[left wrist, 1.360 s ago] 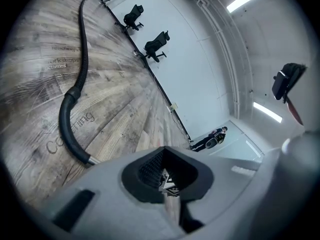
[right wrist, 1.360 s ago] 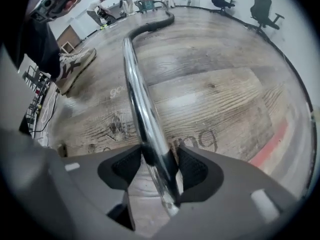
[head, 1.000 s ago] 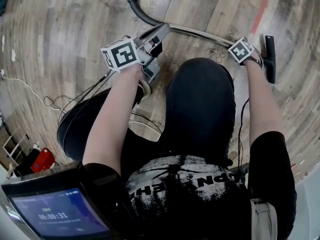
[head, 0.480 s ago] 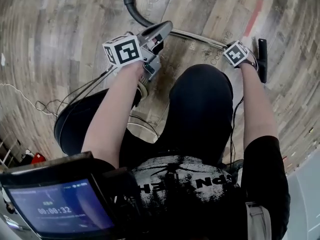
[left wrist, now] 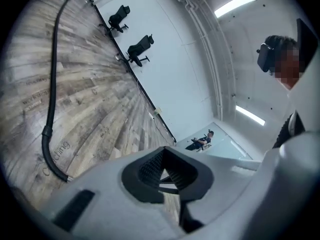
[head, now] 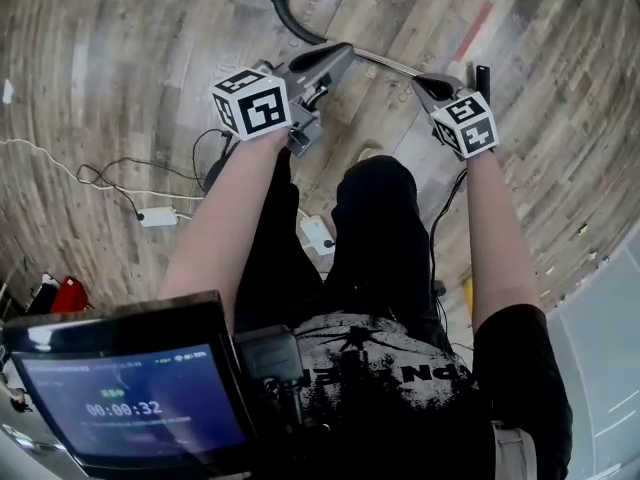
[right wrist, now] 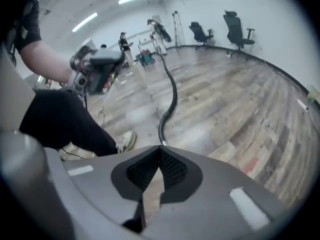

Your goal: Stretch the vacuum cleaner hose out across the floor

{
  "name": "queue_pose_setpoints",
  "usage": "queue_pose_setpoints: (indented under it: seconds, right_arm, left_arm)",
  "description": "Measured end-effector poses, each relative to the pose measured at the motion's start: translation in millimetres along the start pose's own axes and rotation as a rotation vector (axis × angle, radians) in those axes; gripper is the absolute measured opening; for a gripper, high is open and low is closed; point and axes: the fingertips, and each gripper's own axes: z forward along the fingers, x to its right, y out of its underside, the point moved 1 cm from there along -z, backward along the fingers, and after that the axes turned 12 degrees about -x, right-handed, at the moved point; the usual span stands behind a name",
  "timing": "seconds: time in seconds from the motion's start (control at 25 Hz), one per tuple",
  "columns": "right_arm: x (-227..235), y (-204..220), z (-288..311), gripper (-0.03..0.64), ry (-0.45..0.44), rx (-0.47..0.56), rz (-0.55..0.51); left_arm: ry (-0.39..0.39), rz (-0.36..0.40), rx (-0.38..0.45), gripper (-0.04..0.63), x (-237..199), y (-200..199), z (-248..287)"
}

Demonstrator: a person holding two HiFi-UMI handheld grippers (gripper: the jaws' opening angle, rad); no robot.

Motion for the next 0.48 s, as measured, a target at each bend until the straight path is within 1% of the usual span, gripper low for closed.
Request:
queue_pose_setpoints:
  seconds: [0.04, 0.12, 0.24, 0.36, 0.48]
  right_arm:
    - [-13.7, -22.6, -28.8, 0.005, -0.011, 0.06, 0.004]
    - [-41.8, -67.4, -86.2, 0.005, -0.032, 0.17, -0.002]
    - [-79.5, -123.2, -167.6, 0.005, -0.028, 0.293, -0.049]
    - [-120.6, -164.9, -238.2, 0.005, -0.016, 0.363, -0.111]
    - [-167.4, -201.9, -301.0, 0.006, -0.037, 0.413, -0.123]
  left_arm:
    - [-0.015, -0.002, 0.02, 0.002, 15.0, -9.1, -15.0]
    - [-0.047, 0.018, 0.034, 0.002, 48.8, -25.3, -41.8]
    - [-0.078, 0.098, 0.041, 0.002, 112.8, -50.3, -69.6]
    - [-0.1, 0.206, 0.049, 0.002, 182.5, -78.9, -98.0]
    - [-0.109, 0.307, 0.052, 0.002, 248.7, -108.2, -138.7]
